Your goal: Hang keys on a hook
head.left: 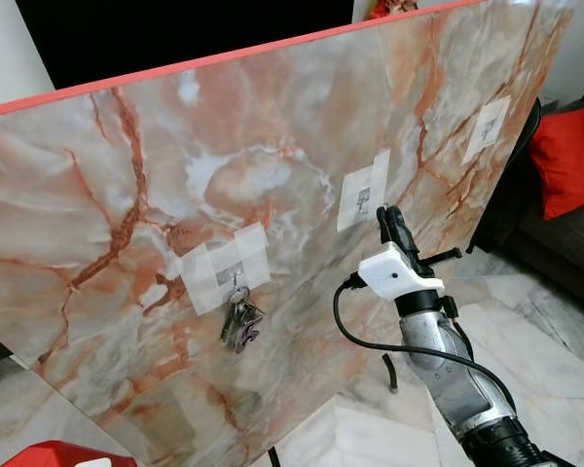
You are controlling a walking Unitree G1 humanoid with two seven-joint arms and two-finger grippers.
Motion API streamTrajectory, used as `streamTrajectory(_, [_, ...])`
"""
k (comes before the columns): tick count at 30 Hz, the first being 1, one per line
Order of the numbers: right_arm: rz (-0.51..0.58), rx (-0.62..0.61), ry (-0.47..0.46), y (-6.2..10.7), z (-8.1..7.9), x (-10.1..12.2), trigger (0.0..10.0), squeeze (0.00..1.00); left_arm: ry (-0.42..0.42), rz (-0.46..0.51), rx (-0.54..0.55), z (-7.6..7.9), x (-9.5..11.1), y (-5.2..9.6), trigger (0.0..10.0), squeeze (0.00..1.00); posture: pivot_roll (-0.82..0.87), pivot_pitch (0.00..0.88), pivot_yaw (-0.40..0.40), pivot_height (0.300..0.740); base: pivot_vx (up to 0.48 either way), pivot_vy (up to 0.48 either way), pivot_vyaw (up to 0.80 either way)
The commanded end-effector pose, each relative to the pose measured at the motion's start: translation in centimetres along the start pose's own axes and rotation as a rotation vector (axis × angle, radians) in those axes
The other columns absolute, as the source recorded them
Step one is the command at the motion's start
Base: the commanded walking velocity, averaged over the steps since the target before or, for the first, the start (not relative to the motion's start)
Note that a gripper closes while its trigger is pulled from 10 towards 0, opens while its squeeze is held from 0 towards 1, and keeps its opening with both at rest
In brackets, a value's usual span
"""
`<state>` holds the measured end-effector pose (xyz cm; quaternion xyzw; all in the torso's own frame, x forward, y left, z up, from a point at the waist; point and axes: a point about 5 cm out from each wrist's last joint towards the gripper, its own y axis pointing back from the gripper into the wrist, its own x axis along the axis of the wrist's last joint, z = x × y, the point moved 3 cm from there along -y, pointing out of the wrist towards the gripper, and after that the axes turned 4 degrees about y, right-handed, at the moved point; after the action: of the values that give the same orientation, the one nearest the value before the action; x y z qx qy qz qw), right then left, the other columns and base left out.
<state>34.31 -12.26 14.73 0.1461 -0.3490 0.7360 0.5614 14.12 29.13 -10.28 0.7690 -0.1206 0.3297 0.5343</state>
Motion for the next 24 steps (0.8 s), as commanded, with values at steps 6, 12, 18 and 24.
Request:
streamTrajectory(6, [0.025, 0.016, -0.006, -0.4, -0.1, 0.5, 10.0, 0.00, 0.007, -0.034, 0.006, -0.3, -0.8, 0.2, 10.0, 0.00, 0.03, 0.000, -0.015, 0.740, 0.000, 0.000, 0.00])
streamTrajectory(12, [0.023, 0.045, -0.021, 0.0, -0.9, 0.6, 10.0, 0.00, 0.010, -0.035, 0.002, -0.1, -0.8, 0.2, 10.0, 0.00, 0.03, 0.000, -0.014, 0.740, 0.000, 0.000, 0.00])
streamTrajectory(18, [0.023, 0.055, -0.020, -0.1, -1.1, 0.6, 10.0, 0.00, 0.012, -0.034, 0.003, 0.0, -0.9, 0.2, 10.0, 0.00, 0.04, 0.000, -0.016, 0.740, 0.000, 0.000, 0.00])
streamTrajectory(24, [-0.003, 0.071, -0.017, -0.2, -1.3, 0.1, 10.0, 0.00, 0.011, -0.032, 0.002, 0.1, -0.8, 0.2, 10.0, 0.00, 0.03, 0.000, -0.014, 0.740, 0.000, 0.000, 0.00])
